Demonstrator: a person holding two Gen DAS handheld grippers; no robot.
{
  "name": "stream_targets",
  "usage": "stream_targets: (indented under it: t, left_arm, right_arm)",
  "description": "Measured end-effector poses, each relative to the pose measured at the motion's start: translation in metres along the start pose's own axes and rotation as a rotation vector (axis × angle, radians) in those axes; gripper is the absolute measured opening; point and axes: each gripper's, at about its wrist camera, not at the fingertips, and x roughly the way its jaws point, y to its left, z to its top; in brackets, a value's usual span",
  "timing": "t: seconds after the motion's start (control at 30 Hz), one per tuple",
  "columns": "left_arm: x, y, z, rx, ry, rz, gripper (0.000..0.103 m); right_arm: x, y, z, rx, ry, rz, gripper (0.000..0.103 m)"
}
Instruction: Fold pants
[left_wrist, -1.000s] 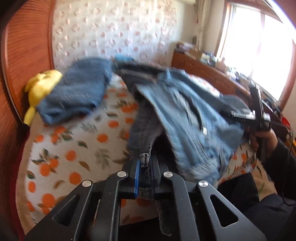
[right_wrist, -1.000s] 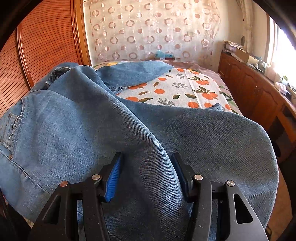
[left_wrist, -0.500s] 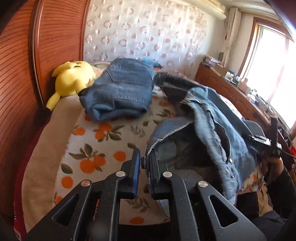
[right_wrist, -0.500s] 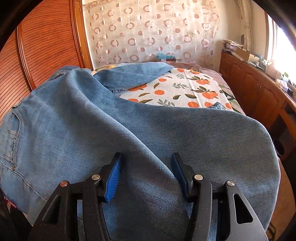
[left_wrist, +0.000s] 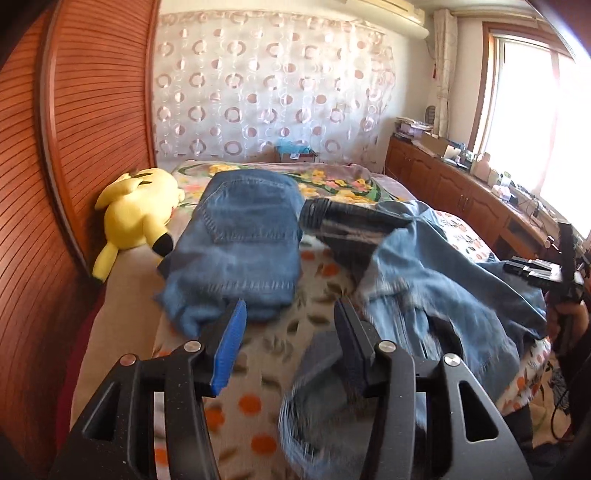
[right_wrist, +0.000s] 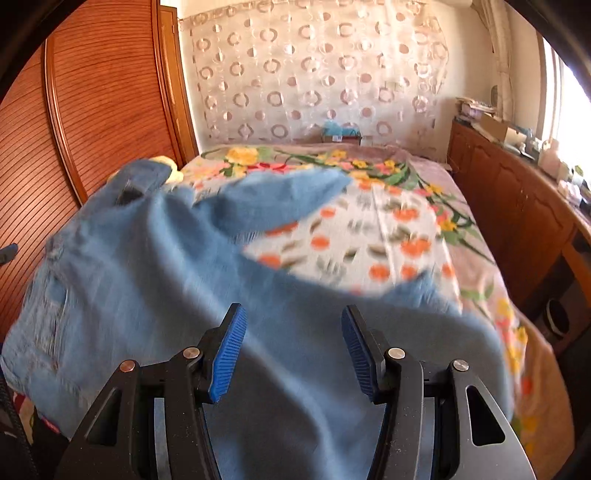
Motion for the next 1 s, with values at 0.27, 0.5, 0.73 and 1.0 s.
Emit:
stream_targets:
  t: [0.27, 0.5, 0.73, 1.0]
  left_arm:
    - [0.074, -0.023, 0.06, 0.046, 0.065, -0.072, 0.051]
    - [0.128, -0.036, 0.077, 0.054, 0.169, -0.098, 0.051]
    - [0.168, -0.039, 0.076, -0.002, 0.269, -0.122, 0.051]
    - [0.189, -0.041, 0.068, -0.029, 0.359, -0.111, 0.051]
  right_arm:
    - [0.036, -0.026, 0.062, -0.023, 0.009, -0.039, 0.056]
    - [0.087, -0.032, 0.093, -0.032, 0.051, -0.01, 0.056]
    - [0.138, -0.036, 0.117, -0.03, 0.1, 0.032, 0.056]
    - [0.164, -0.044, 0.128, -0.026, 0.128, 0.059, 0.056]
